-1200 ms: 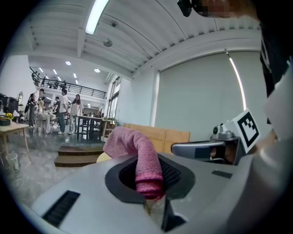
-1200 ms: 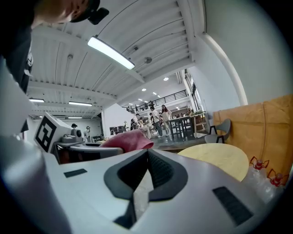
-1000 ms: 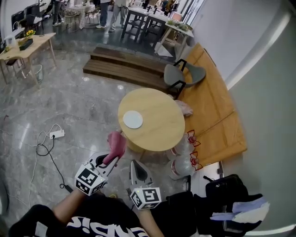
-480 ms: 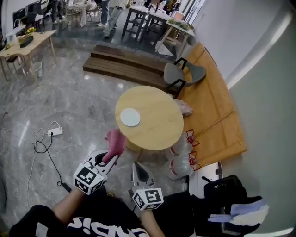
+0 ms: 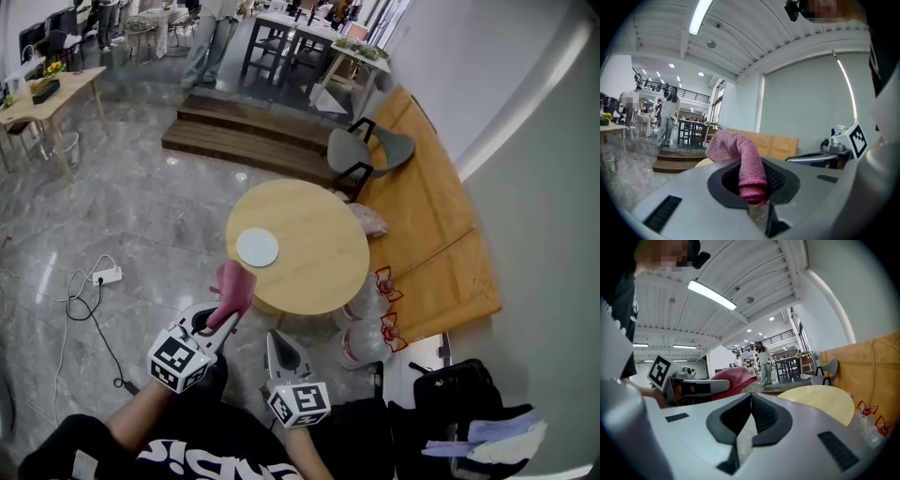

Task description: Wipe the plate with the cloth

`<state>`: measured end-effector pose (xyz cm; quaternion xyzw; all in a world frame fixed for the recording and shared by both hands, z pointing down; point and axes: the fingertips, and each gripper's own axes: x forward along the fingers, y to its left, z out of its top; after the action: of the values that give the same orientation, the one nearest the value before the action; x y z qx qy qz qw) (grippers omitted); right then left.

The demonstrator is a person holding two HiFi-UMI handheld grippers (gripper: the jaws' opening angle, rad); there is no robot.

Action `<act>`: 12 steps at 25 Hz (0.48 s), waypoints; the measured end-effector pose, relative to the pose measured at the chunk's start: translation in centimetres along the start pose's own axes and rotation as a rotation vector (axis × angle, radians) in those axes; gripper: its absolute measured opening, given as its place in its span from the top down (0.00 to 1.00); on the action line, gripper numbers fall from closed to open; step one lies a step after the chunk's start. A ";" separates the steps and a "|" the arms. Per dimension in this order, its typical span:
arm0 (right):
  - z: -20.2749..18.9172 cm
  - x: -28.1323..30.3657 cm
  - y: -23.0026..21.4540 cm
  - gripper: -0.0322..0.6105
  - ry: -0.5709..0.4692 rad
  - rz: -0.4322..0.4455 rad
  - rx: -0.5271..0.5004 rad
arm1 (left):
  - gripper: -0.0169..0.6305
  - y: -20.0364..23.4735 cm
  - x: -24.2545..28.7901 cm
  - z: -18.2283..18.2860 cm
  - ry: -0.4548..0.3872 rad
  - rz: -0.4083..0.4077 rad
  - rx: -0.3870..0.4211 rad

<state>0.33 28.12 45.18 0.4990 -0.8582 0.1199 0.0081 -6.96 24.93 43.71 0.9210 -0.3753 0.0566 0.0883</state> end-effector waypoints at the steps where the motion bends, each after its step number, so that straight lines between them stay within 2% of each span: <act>1: 0.0 0.5 -0.4 0.92 0.001 -0.003 0.001 | 0.89 0.5 0.6 0.1 0.001 -0.001 -0.001; 12: 1.3 8.3 -6.0 0.92 0.014 -0.036 0.024 | 0.89 7.6 8.1 1.9 0.017 -0.020 0.001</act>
<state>1.49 17.89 46.17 0.5137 -0.8475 0.1335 0.0103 -6.48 13.67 44.12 0.9241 -0.3654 0.0639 0.0918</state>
